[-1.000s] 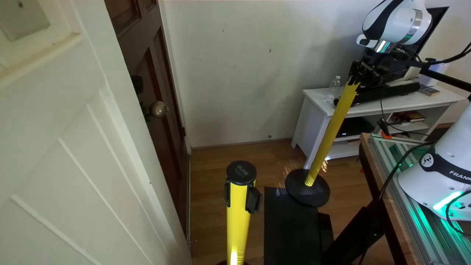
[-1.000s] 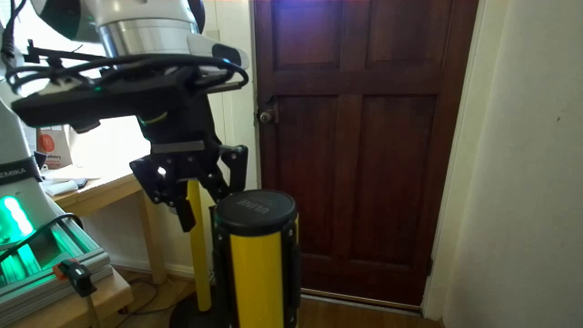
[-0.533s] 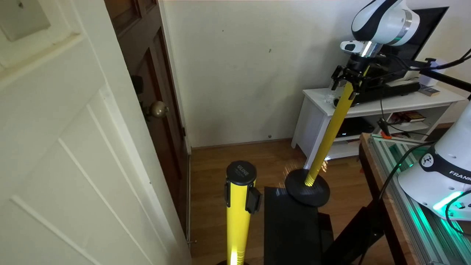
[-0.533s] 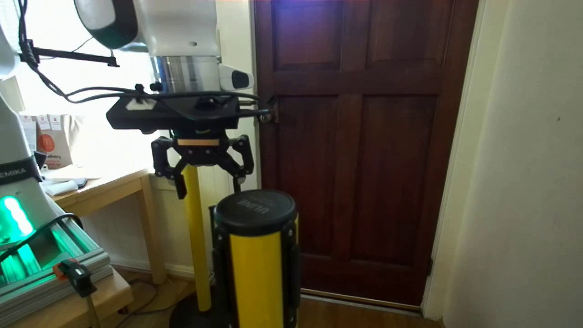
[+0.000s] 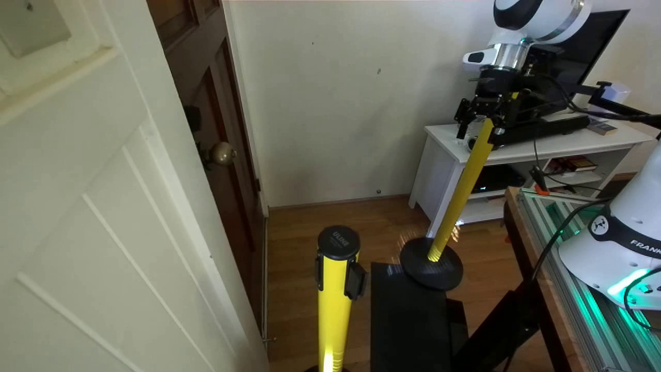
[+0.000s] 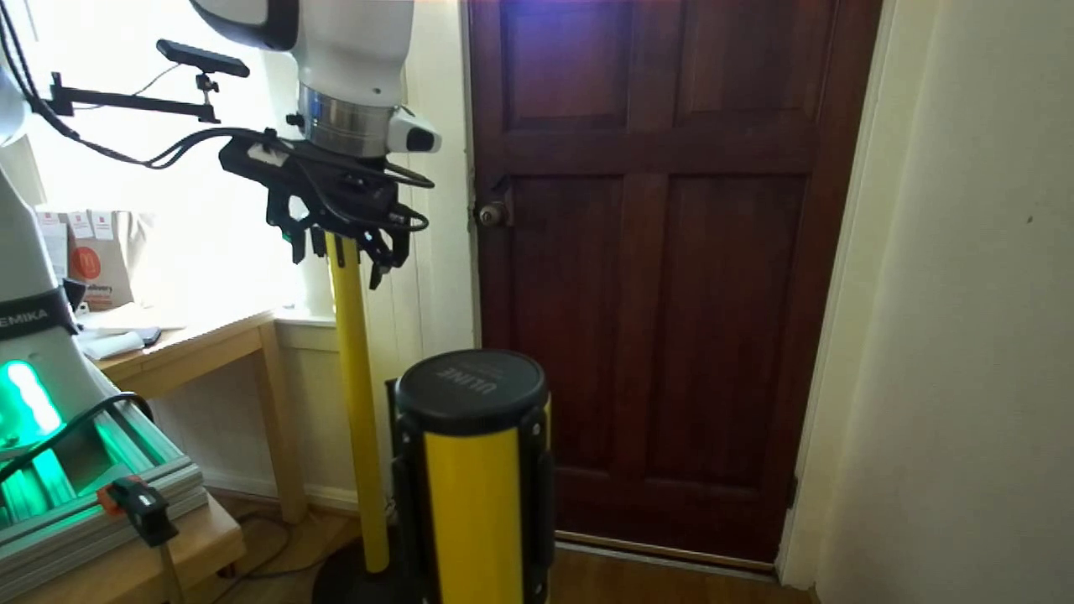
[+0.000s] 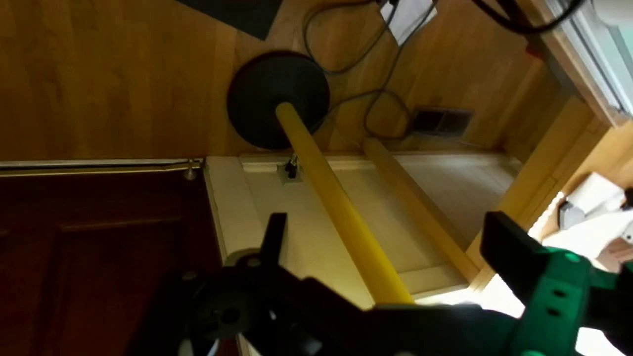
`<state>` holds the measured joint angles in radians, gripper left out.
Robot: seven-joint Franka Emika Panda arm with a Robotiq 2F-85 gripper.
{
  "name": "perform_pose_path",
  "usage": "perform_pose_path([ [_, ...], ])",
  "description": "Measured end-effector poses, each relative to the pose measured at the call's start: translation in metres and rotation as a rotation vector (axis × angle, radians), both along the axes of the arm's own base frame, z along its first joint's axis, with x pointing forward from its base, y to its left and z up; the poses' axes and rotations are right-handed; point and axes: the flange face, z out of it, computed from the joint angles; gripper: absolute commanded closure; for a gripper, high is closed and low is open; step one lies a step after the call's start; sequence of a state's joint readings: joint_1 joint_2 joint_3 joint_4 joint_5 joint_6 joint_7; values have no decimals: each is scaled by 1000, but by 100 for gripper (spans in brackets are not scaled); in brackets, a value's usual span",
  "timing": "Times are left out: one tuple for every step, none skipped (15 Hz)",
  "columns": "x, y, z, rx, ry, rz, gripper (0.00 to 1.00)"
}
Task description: Move the striped tape to the right
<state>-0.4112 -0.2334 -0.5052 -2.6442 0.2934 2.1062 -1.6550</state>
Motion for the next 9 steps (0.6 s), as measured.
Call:
perform_pose_path([
  [12, 11, 9, 17, 10, -46, 0],
  [24, 22, 19, 35, 21, -92, 0],
  [37, 33, 30, 48, 32, -141, 0],
  [50, 44, 41, 61, 43, -189, 0],
  [63, 56, 53, 73, 58, -237, 0],
  [75, 67, 62, 82, 74, -283, 0],
  [84, 76, 70, 82, 87, -309, 0],
  [89, 82, 74, 81, 95, -322, 0],
  [90, 84, 75, 81, 98, -330, 0],
])
